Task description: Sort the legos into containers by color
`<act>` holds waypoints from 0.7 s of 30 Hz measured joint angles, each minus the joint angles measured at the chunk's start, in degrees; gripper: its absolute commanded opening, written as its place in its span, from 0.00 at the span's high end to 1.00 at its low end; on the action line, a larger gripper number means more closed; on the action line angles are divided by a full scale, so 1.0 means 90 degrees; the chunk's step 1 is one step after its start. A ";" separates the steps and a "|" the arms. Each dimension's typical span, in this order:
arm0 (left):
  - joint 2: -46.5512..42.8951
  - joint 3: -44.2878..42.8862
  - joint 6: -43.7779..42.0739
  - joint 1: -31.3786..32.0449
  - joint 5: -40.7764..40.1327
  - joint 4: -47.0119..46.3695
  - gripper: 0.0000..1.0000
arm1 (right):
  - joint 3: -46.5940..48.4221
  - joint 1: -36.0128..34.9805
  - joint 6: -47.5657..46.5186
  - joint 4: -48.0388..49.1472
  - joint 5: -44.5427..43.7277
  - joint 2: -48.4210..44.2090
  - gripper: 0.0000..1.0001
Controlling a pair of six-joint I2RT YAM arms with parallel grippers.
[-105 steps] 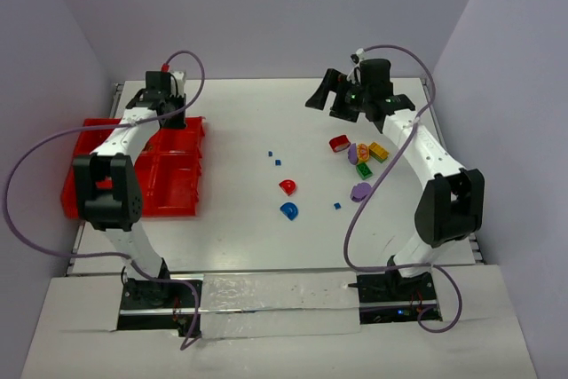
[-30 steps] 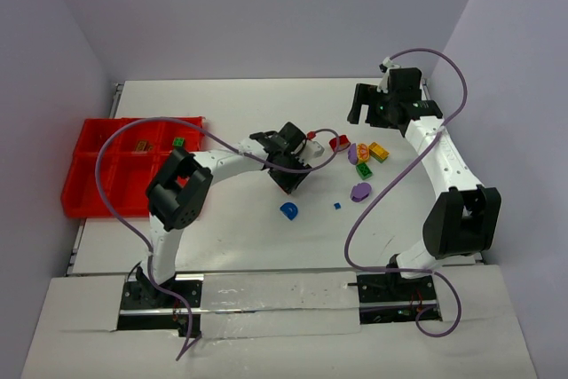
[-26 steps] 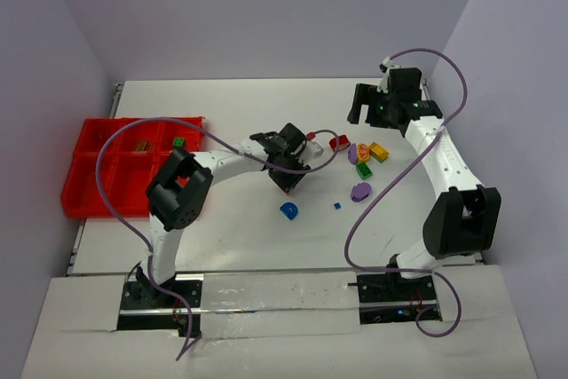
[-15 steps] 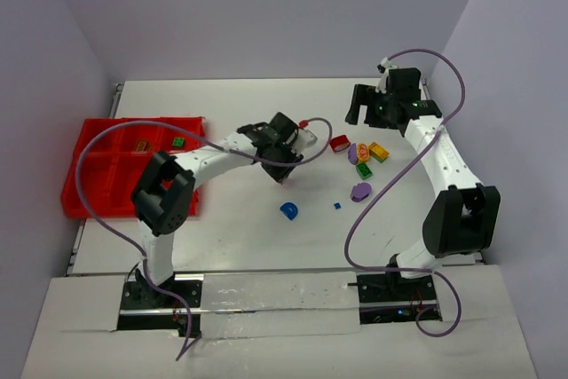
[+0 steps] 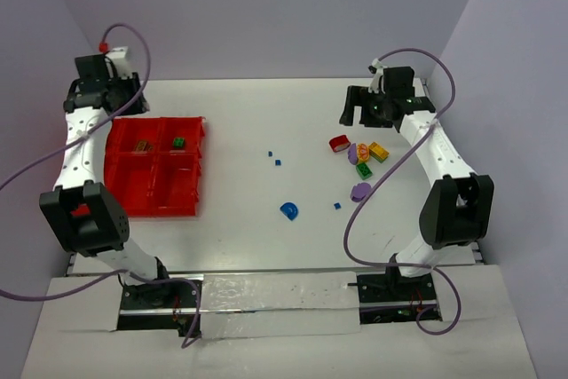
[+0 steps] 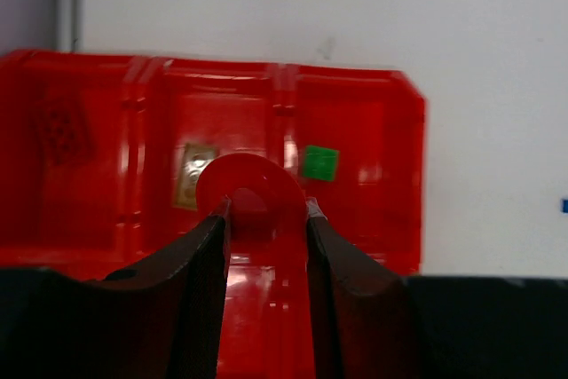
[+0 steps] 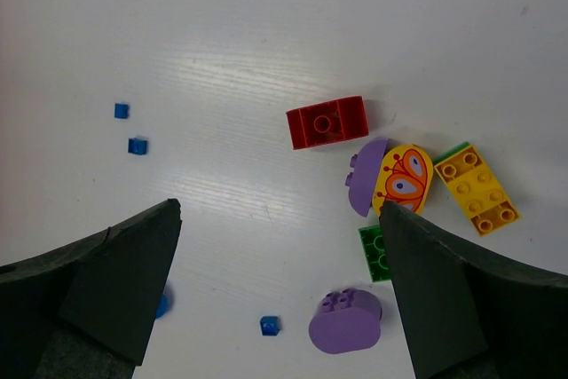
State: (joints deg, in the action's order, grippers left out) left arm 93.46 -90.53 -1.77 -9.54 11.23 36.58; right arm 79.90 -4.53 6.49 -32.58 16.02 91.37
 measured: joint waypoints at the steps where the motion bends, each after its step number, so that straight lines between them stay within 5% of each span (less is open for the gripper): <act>1: 0.0086 -0.0016 -0.0016 -0.0215 0.0007 0.0004 0.81 | 0.0037 -0.0036 -0.0015 0.0001 -0.0016 0.0071 0.00; 10: 0.1535 -0.0833 -0.0250 -0.1451 0.0160 0.0058 0.81 | 0.0367 -0.0581 -0.0284 -0.0164 -0.0519 0.0596 0.00; 21: 0.2400 -0.1257 -0.0447 -0.1745 -0.0129 0.0029 0.72 | 0.0367 -0.0957 -0.0560 -0.0202 -0.1031 0.0620 0.00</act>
State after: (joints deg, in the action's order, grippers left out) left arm 115.06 -101.84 -5.79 -25.24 10.07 36.84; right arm 83.20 -13.15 1.46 -34.39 6.74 96.95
